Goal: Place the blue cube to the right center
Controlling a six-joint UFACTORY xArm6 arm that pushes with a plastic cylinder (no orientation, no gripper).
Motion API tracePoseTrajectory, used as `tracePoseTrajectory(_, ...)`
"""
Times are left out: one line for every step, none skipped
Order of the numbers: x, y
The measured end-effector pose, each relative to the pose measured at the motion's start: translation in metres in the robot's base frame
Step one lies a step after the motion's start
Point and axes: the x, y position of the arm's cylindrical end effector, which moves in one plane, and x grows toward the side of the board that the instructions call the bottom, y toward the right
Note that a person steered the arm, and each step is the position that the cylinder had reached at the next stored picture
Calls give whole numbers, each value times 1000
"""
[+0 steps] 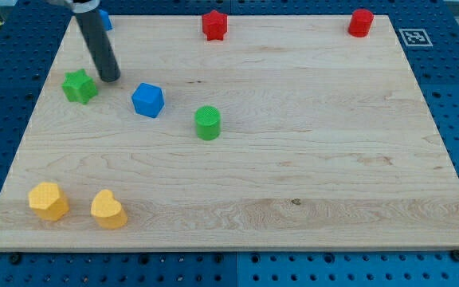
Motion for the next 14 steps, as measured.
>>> tracePoseTrajectory(-4,50)
tracePoseTrajectory(-4,87)
tracePoseTrajectory(-4,87)
tracePoseTrajectory(-4,87)
tracePoseTrajectory(13,83)
tracePoseTrajectory(23,49)
tracePoseTrajectory(23,18)
tracePoseTrajectory(23,11)
tracePoseTrajectory(33,11)
tracePoseTrajectory(41,18)
tracePoseTrajectory(51,43)
tracePoseTrajectory(75,73)
tracePoseTrajectory(89,85)
tracePoseTrajectory(98,87)
